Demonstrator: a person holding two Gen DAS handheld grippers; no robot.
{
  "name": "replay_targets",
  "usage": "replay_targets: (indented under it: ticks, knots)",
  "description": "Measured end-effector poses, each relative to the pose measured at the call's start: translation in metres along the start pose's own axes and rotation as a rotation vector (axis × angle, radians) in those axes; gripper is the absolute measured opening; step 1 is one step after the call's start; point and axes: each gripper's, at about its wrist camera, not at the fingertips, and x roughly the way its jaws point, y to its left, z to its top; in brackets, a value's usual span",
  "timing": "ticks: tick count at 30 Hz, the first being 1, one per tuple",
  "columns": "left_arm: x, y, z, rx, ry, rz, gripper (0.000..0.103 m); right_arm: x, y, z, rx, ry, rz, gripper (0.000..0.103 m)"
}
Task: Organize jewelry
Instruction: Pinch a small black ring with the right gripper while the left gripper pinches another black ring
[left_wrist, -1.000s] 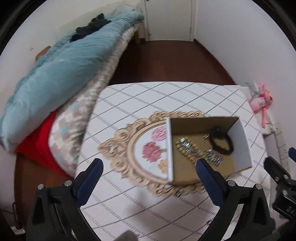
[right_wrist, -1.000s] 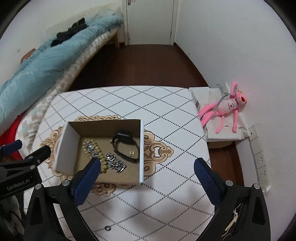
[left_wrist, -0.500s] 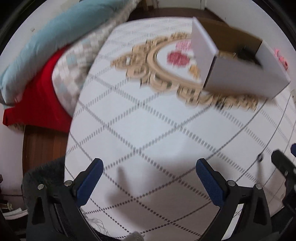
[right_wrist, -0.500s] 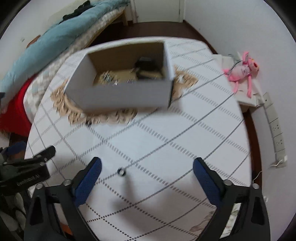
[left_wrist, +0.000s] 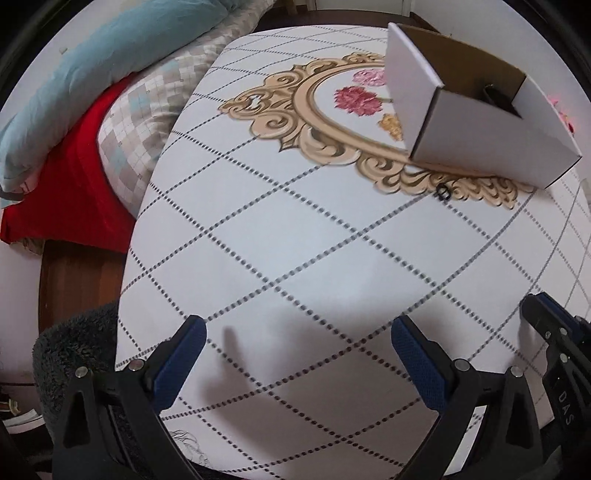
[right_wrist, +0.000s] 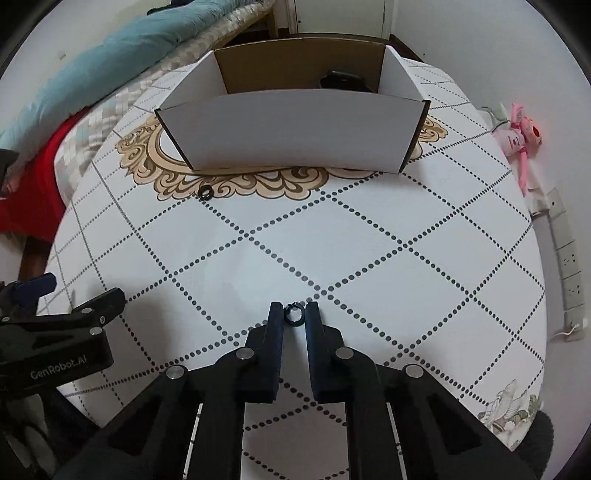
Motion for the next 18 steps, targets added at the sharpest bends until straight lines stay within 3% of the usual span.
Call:
replay_targets:
  ticks: [7,11,18]
  knots:
    - [-0.009,-0.040,0.037,0.013,-0.084,-0.084,0.102,-0.017,-0.039,0.015,0.114,-0.055,0.007,0.012]
    - [-0.010,-0.066,0.058,0.046,-0.124,-0.093,0.100,-0.019,-0.063,0.024,0.174,-0.068,-0.016,0.012]
    - [-0.003,-0.096,0.069,0.102,-0.125,-0.097,0.038,-0.017,-0.089,0.034,0.242,-0.084,-0.039,0.012]
